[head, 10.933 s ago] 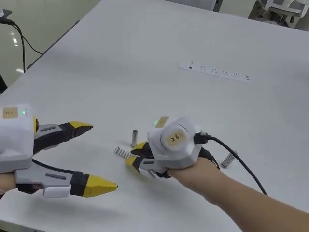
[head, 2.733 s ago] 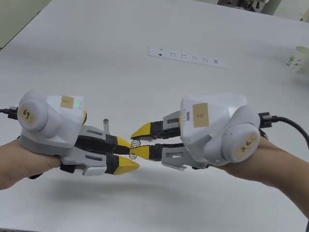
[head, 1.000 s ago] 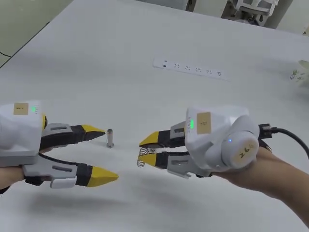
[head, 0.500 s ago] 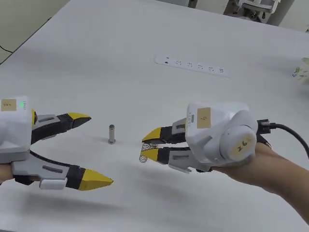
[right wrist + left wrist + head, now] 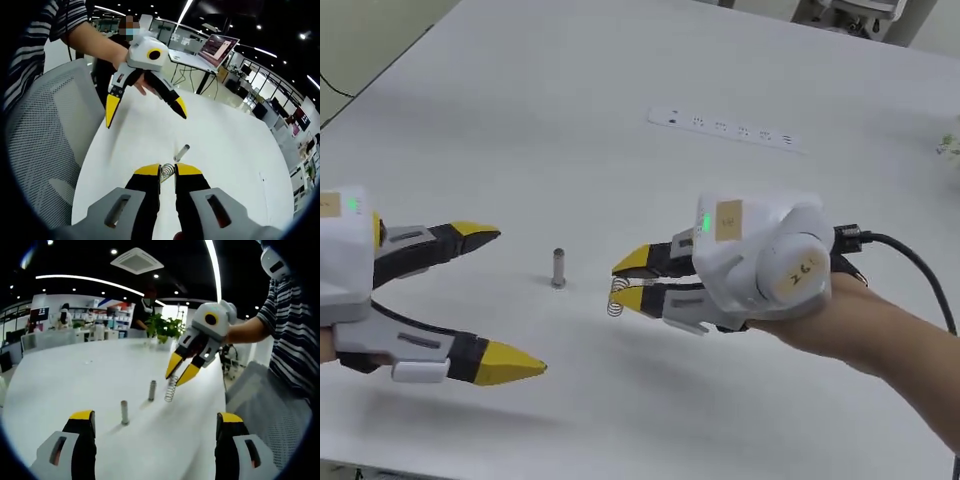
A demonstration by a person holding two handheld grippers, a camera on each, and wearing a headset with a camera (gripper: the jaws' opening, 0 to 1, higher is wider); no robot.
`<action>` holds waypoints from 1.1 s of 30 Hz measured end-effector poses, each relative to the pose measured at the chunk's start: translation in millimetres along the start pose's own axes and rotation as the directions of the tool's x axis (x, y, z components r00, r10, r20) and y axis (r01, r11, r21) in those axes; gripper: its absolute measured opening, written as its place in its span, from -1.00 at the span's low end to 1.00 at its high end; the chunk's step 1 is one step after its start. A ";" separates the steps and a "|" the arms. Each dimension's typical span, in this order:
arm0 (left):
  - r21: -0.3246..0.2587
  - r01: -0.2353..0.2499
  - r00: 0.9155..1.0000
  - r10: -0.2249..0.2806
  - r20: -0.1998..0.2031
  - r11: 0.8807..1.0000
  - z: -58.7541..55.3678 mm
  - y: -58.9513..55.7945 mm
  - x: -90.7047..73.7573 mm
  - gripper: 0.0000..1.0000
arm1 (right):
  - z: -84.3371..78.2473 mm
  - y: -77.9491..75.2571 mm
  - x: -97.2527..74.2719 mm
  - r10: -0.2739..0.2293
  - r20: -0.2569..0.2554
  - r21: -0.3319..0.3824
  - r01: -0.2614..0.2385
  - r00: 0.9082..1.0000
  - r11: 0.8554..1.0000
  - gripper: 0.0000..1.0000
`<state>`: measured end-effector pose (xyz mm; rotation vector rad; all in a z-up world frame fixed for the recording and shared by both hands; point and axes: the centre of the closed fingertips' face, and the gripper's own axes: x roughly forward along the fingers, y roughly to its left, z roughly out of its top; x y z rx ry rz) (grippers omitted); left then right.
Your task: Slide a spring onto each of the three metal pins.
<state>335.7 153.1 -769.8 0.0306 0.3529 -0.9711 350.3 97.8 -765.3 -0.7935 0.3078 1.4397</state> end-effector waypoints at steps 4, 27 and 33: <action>-0.001 -0.005 1.000 0.005 0.007 1.000 -0.4 1.0 -2.2 0.96 | 2.1 -8.3 4.0 -0.009 -0.002 -0.002 0.009 1.000 1.000 -0.85; 0.001 -0.025 1.000 0.025 0.000 1.000 -4.7 5.2 -8.2 0.94 | 33.4 -49.1 34.1 -0.058 0.048 0.026 0.057 0.997 0.998 -0.85; 0.001 -0.028 1.000 0.028 0.002 1.000 -3.5 6.1 -9.0 0.93 | 41.3 -53.1 42.6 -0.052 0.059 0.030 0.050 0.997 0.998 -0.85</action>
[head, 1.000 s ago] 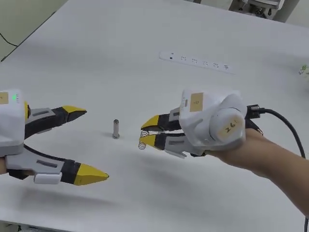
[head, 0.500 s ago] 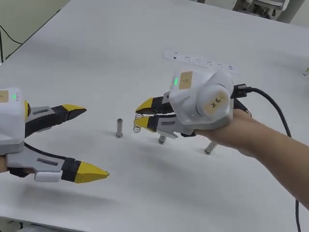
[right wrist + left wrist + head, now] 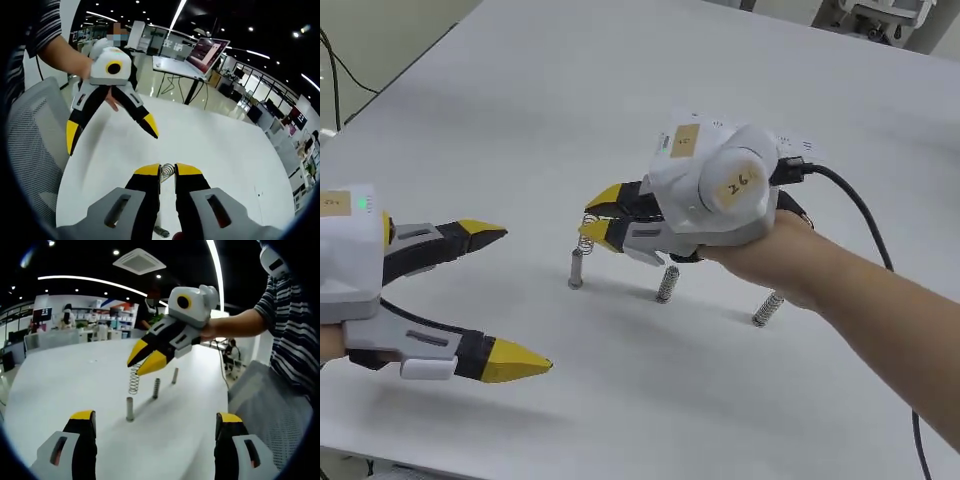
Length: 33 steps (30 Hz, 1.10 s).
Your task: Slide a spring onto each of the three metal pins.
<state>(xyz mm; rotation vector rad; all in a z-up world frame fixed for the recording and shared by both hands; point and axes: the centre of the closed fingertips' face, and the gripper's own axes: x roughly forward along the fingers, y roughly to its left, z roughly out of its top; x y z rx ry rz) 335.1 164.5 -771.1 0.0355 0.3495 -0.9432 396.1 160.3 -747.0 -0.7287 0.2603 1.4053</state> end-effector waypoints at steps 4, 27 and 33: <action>-0.001 -0.003 1.000 0.003 0.000 1.000 0.2 1.4 -1.2 0.93 | -0.8 -0.6 4.5 0.006 -0.004 0.000 -0.006 1.000 1.000 -0.85; -0.010 -0.008 1.000 0.008 -0.010 1.000 -1.7 4.0 -0.6 0.90 | -21.5 8.5 25.9 0.050 -0.057 -0.003 -0.050 0.997 0.999 -0.85; -0.012 -0.012 1.000 0.011 -0.009 1.000 -1.7 3.7 0.2 0.89 | -33.5 13.9 34.4 0.069 -0.080 0.030 -0.067 0.994 0.997 -0.84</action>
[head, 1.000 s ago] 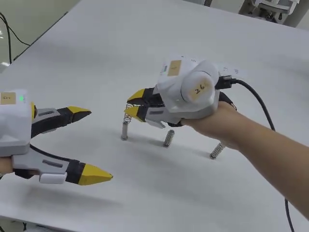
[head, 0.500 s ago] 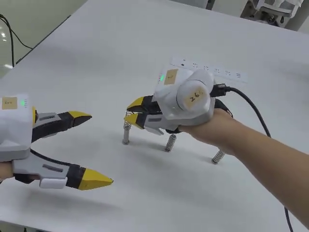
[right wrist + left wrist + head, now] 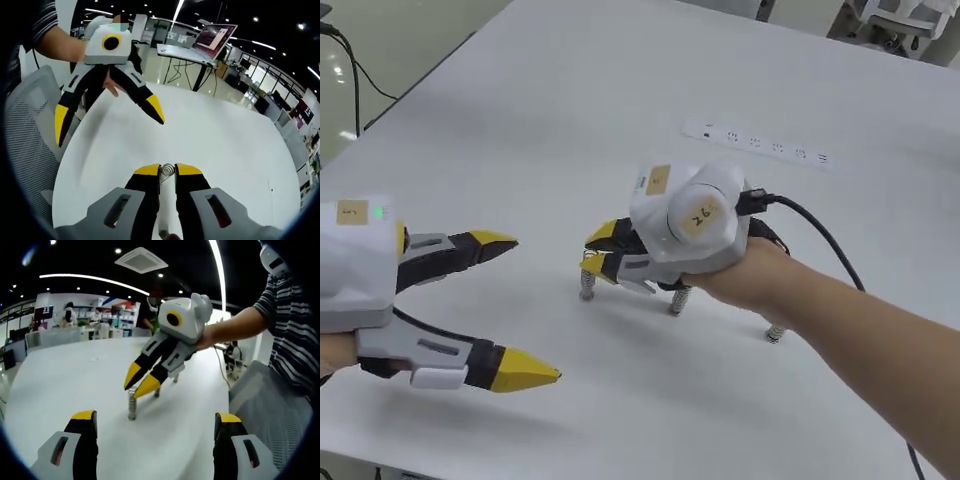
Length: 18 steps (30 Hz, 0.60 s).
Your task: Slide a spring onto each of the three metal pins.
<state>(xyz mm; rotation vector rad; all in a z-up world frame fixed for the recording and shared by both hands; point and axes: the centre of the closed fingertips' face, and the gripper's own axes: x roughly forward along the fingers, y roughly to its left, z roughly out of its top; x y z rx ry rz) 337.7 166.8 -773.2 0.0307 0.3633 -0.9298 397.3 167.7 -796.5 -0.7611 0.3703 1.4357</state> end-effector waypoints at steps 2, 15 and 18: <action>-0.002 0.002 1.000 -0.002 0.006 1.000 2.0 -0.2 0.7 0.89 | -4.8 2.6 2.5 0.007 -0.014 0.001 -0.007 1.000 1.000 -0.84; -0.001 -0.001 1.000 0.001 0.009 1.000 2.6 0.7 2.3 0.88 | -13.7 8.1 13.4 0.015 -0.041 0.020 -0.015 0.999 1.000 -0.84; -0.003 -0.003 1.000 0.003 0.011 1.000 2.6 1.2 1.8 0.88 | -13.0 7.8 13.9 0.013 -0.041 0.025 -0.012 0.999 1.000 -0.84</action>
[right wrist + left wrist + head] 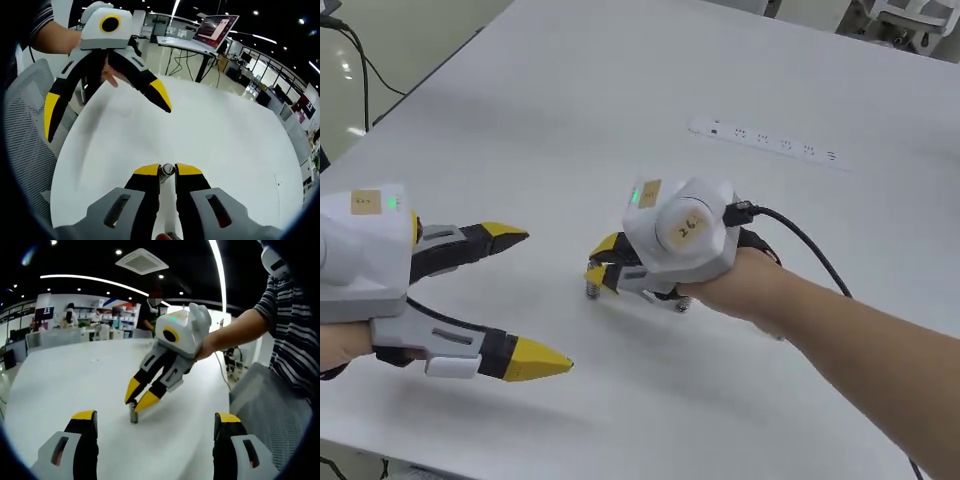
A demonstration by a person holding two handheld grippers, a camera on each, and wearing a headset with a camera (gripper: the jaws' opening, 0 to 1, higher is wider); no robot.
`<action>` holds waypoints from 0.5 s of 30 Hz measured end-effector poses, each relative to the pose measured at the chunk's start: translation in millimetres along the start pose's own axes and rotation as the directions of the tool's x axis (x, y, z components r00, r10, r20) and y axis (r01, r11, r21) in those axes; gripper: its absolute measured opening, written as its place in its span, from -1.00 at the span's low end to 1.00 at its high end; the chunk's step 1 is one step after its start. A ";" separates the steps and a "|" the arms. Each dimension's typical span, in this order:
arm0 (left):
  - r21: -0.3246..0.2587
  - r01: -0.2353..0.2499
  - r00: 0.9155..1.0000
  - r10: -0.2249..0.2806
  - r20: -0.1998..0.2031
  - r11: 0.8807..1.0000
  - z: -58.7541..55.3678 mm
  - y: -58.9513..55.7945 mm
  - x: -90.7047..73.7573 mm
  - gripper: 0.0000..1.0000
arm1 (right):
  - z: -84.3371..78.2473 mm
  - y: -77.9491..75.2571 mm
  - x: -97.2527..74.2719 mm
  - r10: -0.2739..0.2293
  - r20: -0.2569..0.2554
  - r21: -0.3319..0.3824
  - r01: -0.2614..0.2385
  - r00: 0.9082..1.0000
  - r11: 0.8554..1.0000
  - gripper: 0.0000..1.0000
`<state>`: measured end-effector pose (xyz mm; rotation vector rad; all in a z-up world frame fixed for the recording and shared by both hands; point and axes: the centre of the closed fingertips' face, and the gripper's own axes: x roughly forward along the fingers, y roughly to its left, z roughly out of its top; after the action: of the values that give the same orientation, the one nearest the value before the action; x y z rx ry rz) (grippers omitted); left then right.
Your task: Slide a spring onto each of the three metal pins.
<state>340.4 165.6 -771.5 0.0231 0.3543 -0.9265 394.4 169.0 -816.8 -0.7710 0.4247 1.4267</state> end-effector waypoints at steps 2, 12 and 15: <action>0.000 -0.001 1.000 0.001 0.000 1.000 0.2 0.0 0.1 0.87 | -0.3 0.6 0.2 0.002 -0.002 0.006 -0.002 1.000 1.000 -0.83; -0.002 -0.001 1.000 0.001 0.006 1.000 2.5 0.1 1.5 0.87 | 2.0 1.3 -4.6 -0.007 0.018 0.035 0.006 1.000 0.999 -0.73; -0.004 -0.002 1.000 0.002 0.012 1.000 4.6 0.5 1.7 0.87 | 1.1 -0.4 -6.7 -0.014 0.021 0.050 0.013 1.000 0.999 -0.68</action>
<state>343.1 163.8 -767.8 0.0142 0.3451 -0.9237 393.6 165.0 -811.4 -0.7168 0.4365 1.4058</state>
